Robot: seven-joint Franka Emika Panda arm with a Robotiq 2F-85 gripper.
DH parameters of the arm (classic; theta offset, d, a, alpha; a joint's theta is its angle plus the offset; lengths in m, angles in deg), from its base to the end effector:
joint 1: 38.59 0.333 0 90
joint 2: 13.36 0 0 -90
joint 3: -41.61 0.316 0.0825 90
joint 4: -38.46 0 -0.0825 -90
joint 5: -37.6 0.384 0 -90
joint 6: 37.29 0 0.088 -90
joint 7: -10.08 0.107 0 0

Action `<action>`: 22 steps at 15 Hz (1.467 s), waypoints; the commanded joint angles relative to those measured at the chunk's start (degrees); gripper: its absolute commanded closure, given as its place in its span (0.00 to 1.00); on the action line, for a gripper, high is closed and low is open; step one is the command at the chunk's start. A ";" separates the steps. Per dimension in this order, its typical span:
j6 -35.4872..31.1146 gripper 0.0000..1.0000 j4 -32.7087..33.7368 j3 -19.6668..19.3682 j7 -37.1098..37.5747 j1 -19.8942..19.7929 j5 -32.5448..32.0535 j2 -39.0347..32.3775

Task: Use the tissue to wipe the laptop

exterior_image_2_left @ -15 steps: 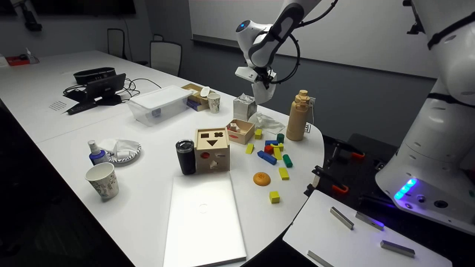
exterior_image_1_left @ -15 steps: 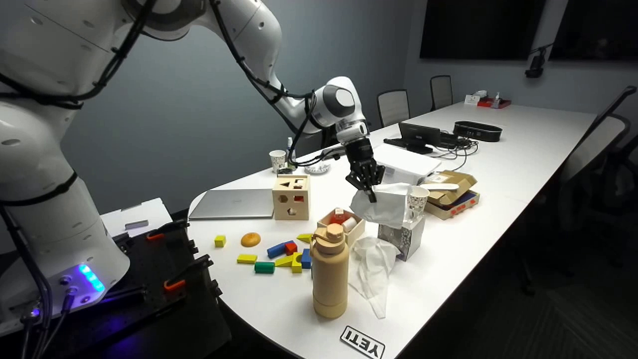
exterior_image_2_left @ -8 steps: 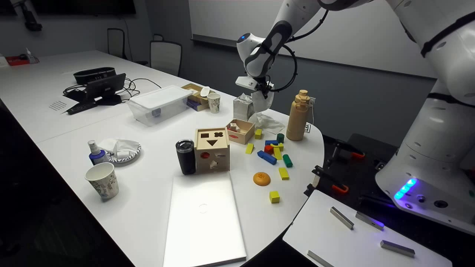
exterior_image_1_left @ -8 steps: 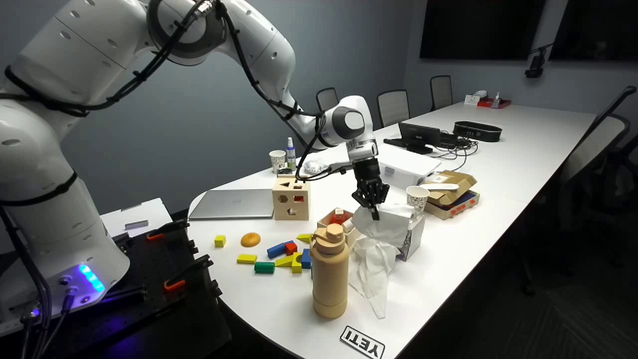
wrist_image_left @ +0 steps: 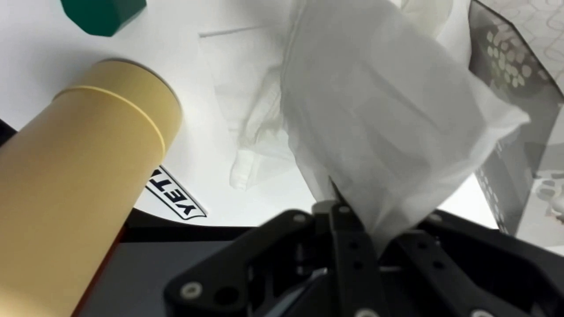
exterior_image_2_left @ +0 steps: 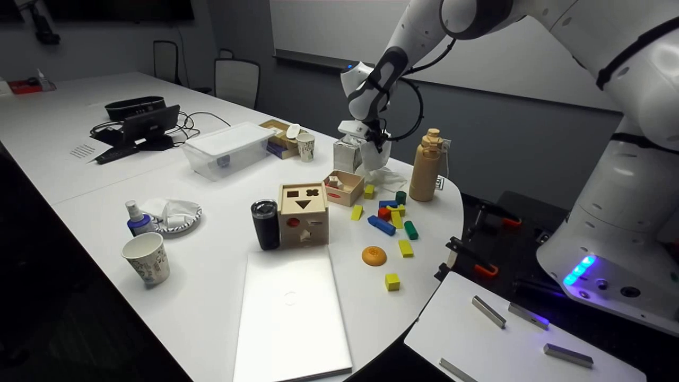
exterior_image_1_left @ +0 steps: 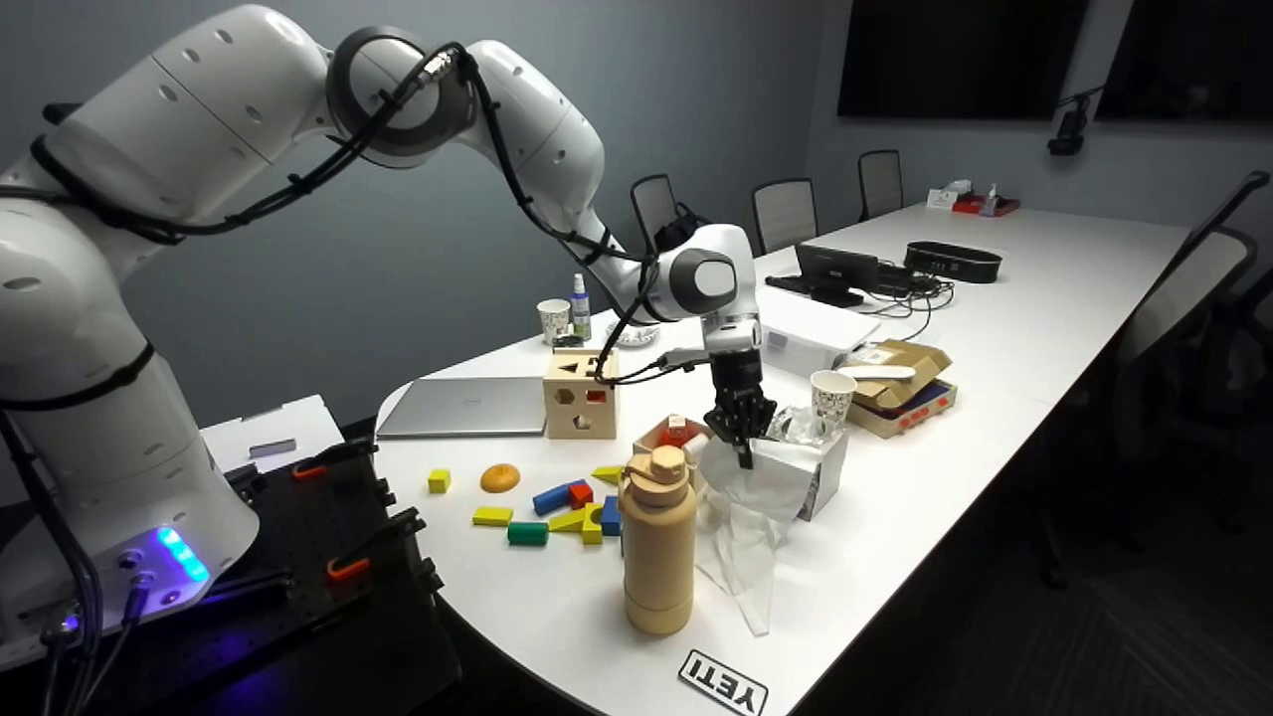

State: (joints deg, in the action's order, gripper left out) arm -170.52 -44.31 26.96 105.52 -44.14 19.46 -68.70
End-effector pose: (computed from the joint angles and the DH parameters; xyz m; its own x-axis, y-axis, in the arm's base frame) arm 0.6739 -0.2211 0.1175 -0.0864 -0.9055 0.4155 -0.9857 0.1382 0.0961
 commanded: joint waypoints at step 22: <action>2.31 0.00 -25.36 2.02 3.38 18.47 -0.96 28.50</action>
State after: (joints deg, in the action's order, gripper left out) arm -167.26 -63.50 27.23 107.70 -28.06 21.85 -46.04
